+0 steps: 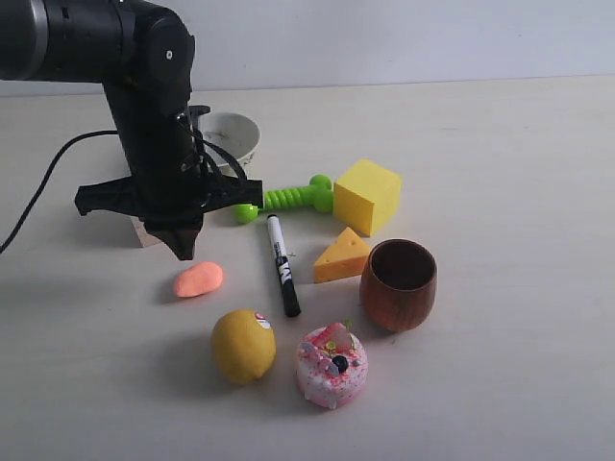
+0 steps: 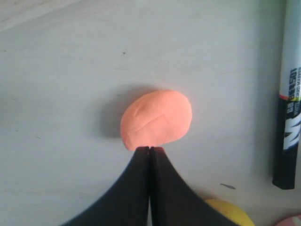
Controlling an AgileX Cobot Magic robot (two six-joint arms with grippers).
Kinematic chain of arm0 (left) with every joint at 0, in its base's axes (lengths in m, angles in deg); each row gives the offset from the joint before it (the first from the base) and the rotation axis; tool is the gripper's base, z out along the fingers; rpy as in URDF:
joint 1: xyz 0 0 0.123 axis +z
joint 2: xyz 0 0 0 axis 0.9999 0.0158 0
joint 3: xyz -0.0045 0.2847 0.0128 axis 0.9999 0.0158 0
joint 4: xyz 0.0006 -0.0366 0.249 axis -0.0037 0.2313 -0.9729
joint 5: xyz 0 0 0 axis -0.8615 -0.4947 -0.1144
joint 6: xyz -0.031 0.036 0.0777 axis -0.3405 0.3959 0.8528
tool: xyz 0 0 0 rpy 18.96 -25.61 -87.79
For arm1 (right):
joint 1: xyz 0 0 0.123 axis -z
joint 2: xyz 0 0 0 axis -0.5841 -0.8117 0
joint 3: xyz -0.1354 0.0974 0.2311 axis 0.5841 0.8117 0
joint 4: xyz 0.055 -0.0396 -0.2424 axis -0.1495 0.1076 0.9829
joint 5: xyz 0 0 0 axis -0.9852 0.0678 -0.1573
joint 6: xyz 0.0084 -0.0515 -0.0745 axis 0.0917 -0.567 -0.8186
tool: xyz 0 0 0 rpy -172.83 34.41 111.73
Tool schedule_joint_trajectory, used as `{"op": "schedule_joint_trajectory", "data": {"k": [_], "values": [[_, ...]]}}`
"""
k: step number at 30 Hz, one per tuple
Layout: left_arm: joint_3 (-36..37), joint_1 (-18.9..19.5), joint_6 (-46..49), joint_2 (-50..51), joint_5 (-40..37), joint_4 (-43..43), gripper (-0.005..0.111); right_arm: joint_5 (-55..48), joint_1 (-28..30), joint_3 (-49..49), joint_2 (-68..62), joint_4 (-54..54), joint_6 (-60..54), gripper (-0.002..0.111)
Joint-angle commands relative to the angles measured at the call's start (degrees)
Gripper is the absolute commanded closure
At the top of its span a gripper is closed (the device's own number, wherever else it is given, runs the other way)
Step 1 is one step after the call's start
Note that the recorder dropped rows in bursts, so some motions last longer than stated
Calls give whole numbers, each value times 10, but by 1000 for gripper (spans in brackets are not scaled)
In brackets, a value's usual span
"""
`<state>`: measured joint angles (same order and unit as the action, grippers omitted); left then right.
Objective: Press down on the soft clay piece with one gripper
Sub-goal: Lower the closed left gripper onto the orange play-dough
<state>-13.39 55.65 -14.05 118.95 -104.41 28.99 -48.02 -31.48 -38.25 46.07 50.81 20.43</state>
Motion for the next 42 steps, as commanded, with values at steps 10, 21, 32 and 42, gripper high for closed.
{"op": "schedule_joint_trajectory", "data": {"k": [10, 21, 32, 42], "values": [[-5, -3, 11, 3, -3, 18, 107, 4, -1, 3, 3, 3, -1, 108], [-5, -3, 10, 36, 17, 22, 107, 4, -1, 3, 3, 3, -1, 108], [-5, -3, 14, 39, 57, 22, 107, 4, -1, 3, 3, 3, -1, 108], [-4, -2, 16, 51, 58, 22, 107, 4, -1, 3, 3, 3, -1, 108]]}}
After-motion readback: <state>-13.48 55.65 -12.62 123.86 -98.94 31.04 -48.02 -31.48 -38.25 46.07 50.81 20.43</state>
